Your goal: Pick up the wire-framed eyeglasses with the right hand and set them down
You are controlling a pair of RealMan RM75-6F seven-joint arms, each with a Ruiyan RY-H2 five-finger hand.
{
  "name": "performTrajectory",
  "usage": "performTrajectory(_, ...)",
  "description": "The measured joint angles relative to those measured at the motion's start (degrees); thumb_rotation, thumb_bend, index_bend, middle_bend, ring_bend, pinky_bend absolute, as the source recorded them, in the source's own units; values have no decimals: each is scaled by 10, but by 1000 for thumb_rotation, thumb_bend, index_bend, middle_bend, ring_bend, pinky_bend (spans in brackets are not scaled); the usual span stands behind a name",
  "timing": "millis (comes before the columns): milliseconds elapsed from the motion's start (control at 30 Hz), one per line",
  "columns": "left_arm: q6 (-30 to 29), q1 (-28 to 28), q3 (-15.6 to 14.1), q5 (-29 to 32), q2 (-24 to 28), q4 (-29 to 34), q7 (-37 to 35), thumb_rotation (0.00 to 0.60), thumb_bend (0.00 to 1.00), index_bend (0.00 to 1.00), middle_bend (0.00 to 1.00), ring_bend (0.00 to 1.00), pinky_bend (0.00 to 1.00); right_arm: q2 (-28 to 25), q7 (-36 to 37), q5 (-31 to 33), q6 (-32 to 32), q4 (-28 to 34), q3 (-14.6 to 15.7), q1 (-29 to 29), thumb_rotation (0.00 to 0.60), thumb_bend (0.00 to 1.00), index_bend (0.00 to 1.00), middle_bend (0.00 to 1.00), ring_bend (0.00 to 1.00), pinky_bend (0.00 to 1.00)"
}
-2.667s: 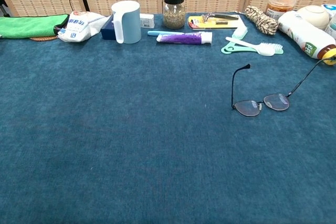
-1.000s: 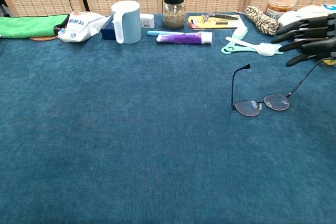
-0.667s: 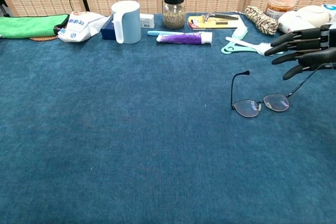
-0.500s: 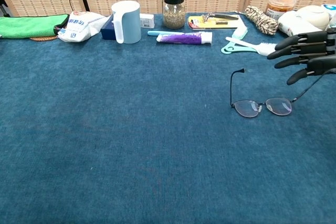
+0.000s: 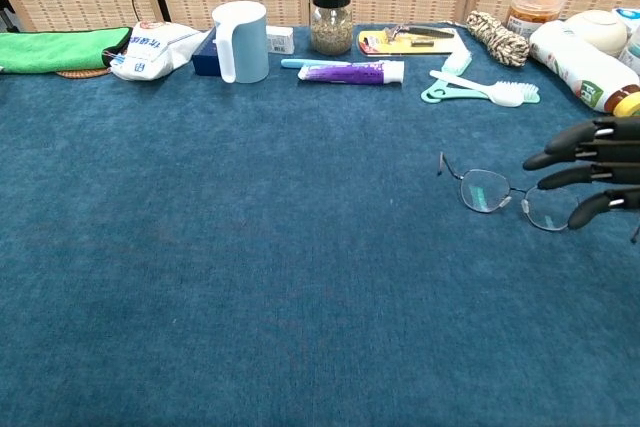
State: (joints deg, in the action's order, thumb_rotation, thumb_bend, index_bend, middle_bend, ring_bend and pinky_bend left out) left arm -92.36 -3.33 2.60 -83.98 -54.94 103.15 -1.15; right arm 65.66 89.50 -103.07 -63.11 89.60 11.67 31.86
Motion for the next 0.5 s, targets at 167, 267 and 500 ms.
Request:
performTrajectory(167, -3, -4, -2, -1, 1, -3, -5, 540, 370, 97, 0, 0, 0, 17, -16, -3, -3, 6, 15, -7, 600, 185, 304, 211, 192, 322)
performTrajectory(267, -4, -5, -3, -3, 2, -4, -8, 540, 370, 96, 0, 0, 0, 30, -31, -1, -2, 5, 20, -11, 600, 185, 304, 211, 192, 320)
performTrajectory(500, -7, -8, -4, -4, 3, -9, -16, 540, 370, 96, 0, 0, 0, 49, -66, 12, 3, 5, 26, -15, 600, 186, 304, 211, 192, 316)
